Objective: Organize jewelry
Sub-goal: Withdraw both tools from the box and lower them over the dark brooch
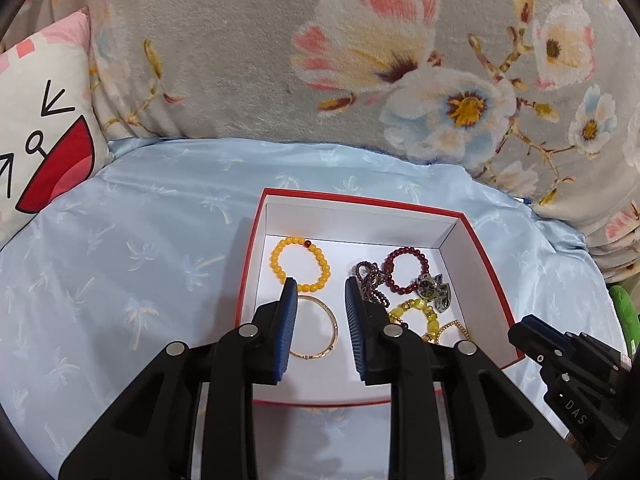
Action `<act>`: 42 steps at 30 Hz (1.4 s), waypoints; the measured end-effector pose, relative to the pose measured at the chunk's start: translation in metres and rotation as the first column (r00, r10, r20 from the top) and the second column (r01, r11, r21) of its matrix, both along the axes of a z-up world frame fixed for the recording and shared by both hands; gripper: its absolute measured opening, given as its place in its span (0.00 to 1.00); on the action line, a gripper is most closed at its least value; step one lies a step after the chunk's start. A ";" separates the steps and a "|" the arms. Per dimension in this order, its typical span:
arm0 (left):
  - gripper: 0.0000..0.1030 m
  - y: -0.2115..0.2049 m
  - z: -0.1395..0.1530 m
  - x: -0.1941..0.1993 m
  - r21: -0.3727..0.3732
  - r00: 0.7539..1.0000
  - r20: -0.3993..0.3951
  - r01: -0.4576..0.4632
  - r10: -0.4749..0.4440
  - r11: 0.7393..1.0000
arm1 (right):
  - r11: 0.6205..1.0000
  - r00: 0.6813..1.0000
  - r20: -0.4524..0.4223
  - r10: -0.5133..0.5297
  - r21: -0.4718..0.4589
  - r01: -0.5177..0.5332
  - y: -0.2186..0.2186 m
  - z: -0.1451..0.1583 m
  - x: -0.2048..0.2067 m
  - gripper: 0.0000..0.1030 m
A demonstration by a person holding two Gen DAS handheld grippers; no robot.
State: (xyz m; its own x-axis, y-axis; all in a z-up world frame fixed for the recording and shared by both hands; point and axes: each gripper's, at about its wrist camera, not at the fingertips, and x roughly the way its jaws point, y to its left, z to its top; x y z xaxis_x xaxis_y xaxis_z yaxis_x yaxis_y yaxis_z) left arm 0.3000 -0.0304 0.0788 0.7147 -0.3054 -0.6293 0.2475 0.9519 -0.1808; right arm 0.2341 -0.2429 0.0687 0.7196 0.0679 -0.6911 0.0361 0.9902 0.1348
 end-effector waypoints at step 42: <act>0.44 0.039 -0.059 -0.151 0.085 0.995 -0.098 0.026 -0.017 0.996 | 0.989 0.981 -0.127 0.148 0.047 -0.143 0.068 -0.037 -0.139 0.19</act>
